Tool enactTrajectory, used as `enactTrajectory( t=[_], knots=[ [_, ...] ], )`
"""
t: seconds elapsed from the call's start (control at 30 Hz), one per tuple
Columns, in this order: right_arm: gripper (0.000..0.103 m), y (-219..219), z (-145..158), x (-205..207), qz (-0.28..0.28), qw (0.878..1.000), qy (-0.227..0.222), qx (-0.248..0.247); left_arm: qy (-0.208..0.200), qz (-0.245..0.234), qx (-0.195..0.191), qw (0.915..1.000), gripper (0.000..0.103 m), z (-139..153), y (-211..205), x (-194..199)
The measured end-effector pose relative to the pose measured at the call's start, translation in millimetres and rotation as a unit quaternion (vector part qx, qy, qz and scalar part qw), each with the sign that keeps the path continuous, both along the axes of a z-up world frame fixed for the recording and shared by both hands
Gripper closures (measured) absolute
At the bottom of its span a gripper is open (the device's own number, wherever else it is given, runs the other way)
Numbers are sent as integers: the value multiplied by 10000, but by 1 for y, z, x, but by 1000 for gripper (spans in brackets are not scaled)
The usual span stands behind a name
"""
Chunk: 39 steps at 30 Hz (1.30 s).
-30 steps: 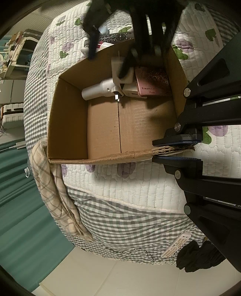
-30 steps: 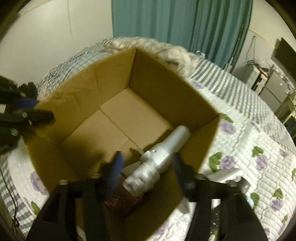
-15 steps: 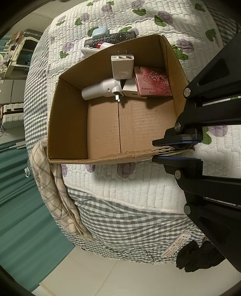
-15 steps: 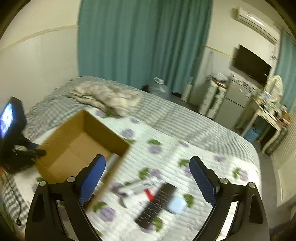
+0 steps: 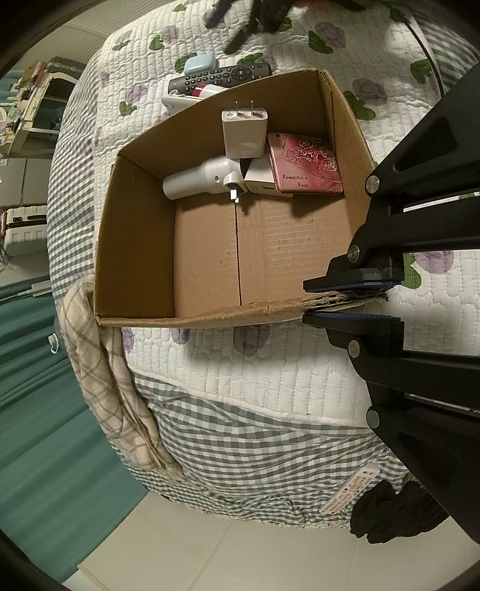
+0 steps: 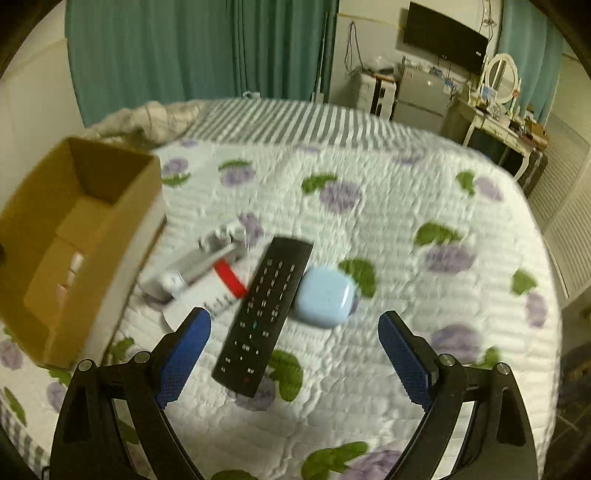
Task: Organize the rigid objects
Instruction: 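Grasp the black TV remote with the right tool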
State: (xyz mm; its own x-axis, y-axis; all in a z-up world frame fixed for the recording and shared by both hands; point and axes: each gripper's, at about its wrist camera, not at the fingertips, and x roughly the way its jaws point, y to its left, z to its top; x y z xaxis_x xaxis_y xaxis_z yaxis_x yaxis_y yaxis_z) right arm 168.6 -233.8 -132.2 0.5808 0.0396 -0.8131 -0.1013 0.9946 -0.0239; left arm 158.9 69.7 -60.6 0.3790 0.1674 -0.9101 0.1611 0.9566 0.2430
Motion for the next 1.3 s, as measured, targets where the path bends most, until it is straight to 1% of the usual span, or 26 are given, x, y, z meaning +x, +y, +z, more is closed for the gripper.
enactTrajectory(
  t=[0.07, 0.17, 0.3, 0.33, 0.37, 0.4, 0.43, 0.47, 0.53, 0.67, 0.77, 0.83, 0.93, 1.07, 1.23, 1.27, 1.3],
  knots=[
    [11, 5, -15, 2, 100, 9998, 166, -109, 0, 4, -30, 10000, 93, 0, 1, 0],
    [11, 7, -30, 5, 98, 9994, 344, -35, 6, 17, -49, 10000, 93, 1, 3, 2],
    [15, 19, -34, 8, 364, 9986, 371, 70, -15, 9, -36, 10000, 93, 1, 4, 2],
    [18, 22, -37, 11, 380, 9984, 413, 68, -15, 11, -38, 10000, 93, 0, 4, 2],
    [26, 24, -40, 14, 394, 9981, 472, 95, -12, 8, -40, 10000, 93, 1, 4, 2],
    [31, 24, -43, 16, 405, 9976, 543, 152, -13, 4, -41, 10000, 93, 1, 4, 2],
    [39, 25, -46, 20, 413, 9970, 617, 232, -15, 3, -41, 10000, 93, 0, 4, 2],
    [41, 26, -49, 23, 388, 9967, 666, 261, -12, -3, -33, 10000, 93, 0, 3, 2],
    [42, 25, -51, 30, 291, 9967, 704, 297, -12, -8, -22, 10000, 93, 0, 3, 2],
    [49, 21, -57, 44, 102, 9958, 819, 386, -8, -11, 2, 10000, 93, 0, 2, 2],
    [52, 21, -64, 53, 43, 9951, 911, 393, -9, -23, 22, 10000, 93, 0, 2, 1],
    [56, 22, -65, 54, 38, 9954, 889, 365, -9, -22, 20, 10000, 93, 0, 2, 0],
    [59, 18, -63, 49, 39, 9955, 809, 491, -12, -17, 16, 10000, 93, 0, 2, 0],
    [64, 10, -53, 37, 18, 9952, 631, 745, -13, -19, 1, 10000, 93, 1, 2, -1],
    [69, 2, -38, 20, 70, 9954, 443, 848, -16, -5, -11, 10000, 93, 0, 3, -1],
    [73, 1, -35, 18, 72, 9954, 405, 869, -17, -3, -15, 10000, 93, 0, 3, -1],
    [75, -3, -31, 14, 71, 9953, 362, 892, -15, -5, -14, 10000, 93, 0, 3, -1]
  ],
)
